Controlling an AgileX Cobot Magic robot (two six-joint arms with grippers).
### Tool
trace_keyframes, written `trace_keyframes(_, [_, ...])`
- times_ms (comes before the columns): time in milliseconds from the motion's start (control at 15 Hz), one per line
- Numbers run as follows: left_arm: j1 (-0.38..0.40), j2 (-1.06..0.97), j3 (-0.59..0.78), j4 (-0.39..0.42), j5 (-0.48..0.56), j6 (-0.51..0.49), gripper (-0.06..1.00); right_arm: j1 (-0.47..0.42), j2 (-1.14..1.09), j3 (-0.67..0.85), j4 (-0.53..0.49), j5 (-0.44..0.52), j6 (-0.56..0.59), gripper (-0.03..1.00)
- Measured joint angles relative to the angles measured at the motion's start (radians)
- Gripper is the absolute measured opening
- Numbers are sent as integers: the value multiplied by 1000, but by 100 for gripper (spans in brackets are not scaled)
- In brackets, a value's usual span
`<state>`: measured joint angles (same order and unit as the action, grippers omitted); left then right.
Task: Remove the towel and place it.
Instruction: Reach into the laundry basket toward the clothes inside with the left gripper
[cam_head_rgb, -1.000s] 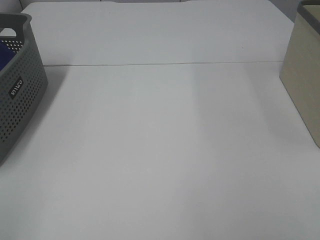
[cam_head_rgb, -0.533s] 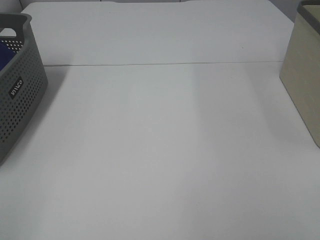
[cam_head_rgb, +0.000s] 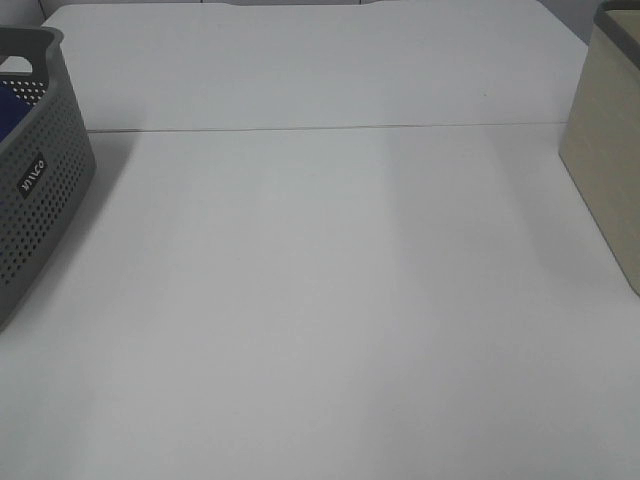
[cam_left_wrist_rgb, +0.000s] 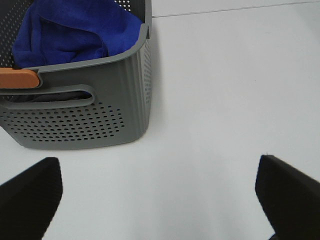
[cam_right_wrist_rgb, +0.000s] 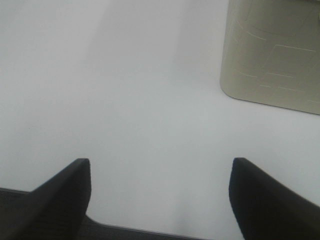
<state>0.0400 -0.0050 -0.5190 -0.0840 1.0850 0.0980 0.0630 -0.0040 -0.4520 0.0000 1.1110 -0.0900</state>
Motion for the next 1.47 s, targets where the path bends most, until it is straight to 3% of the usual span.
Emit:
trace_keyframes(333, [0,0,0,0,0,-3,98,0,0,0,0,0,0,76])
trace_keyframes(533, [0,0,0,4,0,-69,98,0,0,0,0,0,0,76])
trace_keyframes(1467, [0,0,0,12,0,-56,98,0,0,0,0,0,0,76])
